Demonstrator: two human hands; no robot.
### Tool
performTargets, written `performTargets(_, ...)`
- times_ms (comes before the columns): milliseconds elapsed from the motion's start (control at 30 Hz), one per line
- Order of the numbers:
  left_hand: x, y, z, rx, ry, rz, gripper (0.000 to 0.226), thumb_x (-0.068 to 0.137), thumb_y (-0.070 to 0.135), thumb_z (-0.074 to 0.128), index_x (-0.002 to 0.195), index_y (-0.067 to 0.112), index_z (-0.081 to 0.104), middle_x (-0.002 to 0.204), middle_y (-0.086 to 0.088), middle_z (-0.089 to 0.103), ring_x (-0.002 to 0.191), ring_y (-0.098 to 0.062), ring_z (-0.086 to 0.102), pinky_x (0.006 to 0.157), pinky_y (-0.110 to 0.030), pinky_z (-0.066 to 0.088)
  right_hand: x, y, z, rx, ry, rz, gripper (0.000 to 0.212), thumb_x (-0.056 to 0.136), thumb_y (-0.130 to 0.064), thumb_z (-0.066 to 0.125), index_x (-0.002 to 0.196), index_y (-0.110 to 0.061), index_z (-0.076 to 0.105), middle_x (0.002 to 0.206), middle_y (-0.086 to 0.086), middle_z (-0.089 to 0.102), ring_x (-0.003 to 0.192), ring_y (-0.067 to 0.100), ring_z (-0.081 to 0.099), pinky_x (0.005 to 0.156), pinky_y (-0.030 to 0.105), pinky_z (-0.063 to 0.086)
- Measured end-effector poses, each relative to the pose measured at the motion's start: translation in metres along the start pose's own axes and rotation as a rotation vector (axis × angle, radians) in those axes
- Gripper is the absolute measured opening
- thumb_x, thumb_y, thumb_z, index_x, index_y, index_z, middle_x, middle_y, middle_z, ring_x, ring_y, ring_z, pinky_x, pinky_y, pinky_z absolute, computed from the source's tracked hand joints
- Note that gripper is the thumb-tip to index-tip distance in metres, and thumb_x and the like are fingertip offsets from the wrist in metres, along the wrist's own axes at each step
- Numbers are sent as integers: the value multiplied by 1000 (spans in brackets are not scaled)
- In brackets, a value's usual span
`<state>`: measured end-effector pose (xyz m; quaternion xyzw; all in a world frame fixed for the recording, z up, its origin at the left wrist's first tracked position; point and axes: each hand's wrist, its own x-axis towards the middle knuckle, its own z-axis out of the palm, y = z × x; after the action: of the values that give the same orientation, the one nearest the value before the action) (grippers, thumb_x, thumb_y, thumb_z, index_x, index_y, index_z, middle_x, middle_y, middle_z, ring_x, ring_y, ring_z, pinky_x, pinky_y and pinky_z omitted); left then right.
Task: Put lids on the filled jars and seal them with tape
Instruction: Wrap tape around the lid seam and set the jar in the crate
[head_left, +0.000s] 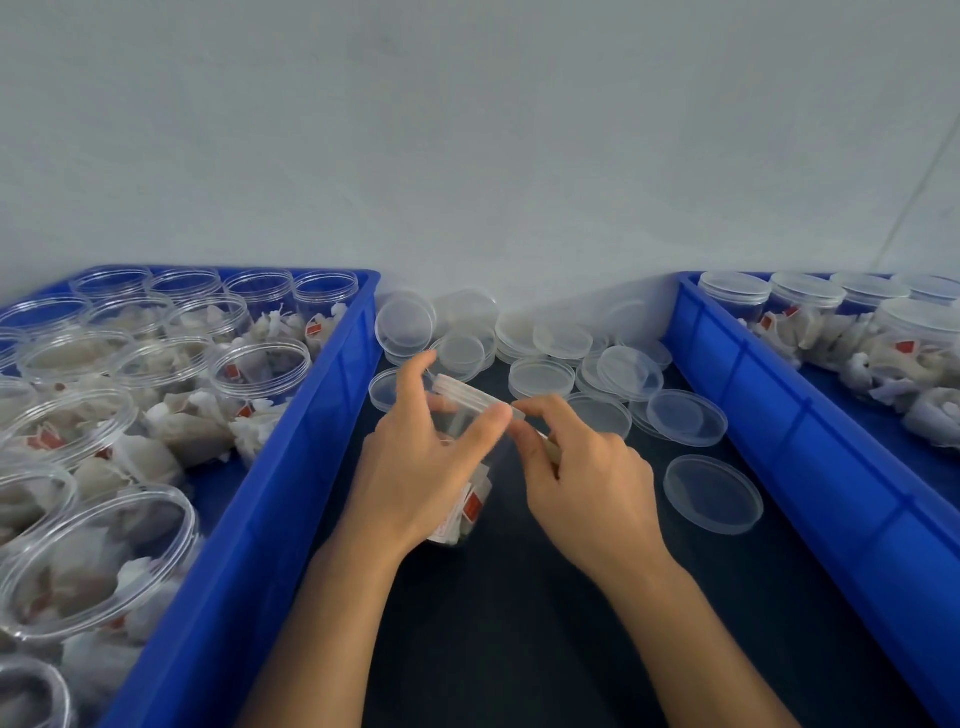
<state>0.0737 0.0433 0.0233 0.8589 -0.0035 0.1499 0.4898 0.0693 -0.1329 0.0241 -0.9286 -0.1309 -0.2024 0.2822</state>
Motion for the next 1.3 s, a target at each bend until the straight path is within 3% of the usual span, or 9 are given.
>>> performTargets(133, -1, 3, 3, 221, 102, 52, 71, 71, 93, 54, 121, 45, 37, 118, 18, 56, 96, 2, 58, 68, -21, 46, 0, 1, 0, -10, 5, 9, 23, 107, -56, 37, 118, -44, 54, 61, -13, 54, 61, 18, 60, 65, 41, 54)
performTargets(200, -1, 5, 3, 314, 125, 52, 68, 74, 95, 45, 120, 44, 42, 117, 20, 58, 90, 3, 56, 64, -20, 40, 0, 3, 1, -8, -20, 17, 24, 108, -51, 33, 119, -43, 53, 61, -13, 54, 61, 15, 59, 66, 40, 51)
performTargets(367, -3, 9, 9, 434, 153, -40, 69, 84, 87, 37, 130, 37, 41, 126, 12, 62, 94, -11, 50, 76, -37, 40, 0, 9, 0, 110, -160, 60, 28, 107, -34, 34, 126, -45, 52, 67, -15, 54, 69, 12, 54, 77, 43, 48)
performTargets(533, -1, 7, 3, 251, 124, -72, 61, 80, 88, 45, 121, 42, 38, 104, 22, 59, 85, 2, 56, 68, -31, 41, 1, 9, -1, 142, -160, 34, 28, 107, -44, 35, 130, -46, 51, 64, -21, 56, 65, 11, 53, 73, 40, 46)
performTargets(700, -1, 5, 4, -75, 108, -140, 70, 66, 87, 52, 118, 40, 51, 105, 18, 69, 91, -3, 70, 73, -32, 51, 1, 8, -5, 83, -113, 24, 30, 105, -49, 33, 130, -46, 50, 59, -14, 51, 67, 16, 57, 78, 44, 52)
performTargets(1000, 1, 0, 9, -274, 98, -134, 61, 69, 82, 62, 114, 41, 59, 104, 16, 75, 92, -1, 74, 78, -33, 60, 3, 7, -11, 5, -102, 15, 36, 104, -56, 29, 135, -47, 46, 63, -12, 54, 73, 22, 63, 80, 45, 54)
performTargets(1100, 0, 0, 9, -308, 81, -110, 57, 71, 79, 62, 112, 40, 60, 104, 26, 72, 91, 3, 73, 73, -26, 57, 3, 8, -12, -12, -91, 10, 39, 104, -56, 29, 137, -47, 47, 62, -12, 53, 71, 21, 63, 76, 44, 55)
performTargets(1200, -1, 0, 8, -335, 59, -94, 58, 71, 78, 62, 112, 37, 62, 104, 24, 73, 92, 2, 74, 65, -19, 58, 3, 9, -14, -13, -84, 5, 41, 103, -58, 29, 137, -47, 48, 58, -13, 49, 68, 19, 62, 73, 43, 56)
performTargets(1300, 1, -3, 6, -348, 26, -84, 56, 76, 74, 64, 113, 32, 62, 105, 19, 74, 93, -3, 75, 68, -22, 59, 3, 8, -14, -19, -83, 1, 40, 102, -59, 28, 136, -48, 47, 60, -11, 55, 67, 19, 62, 72, 42, 55)
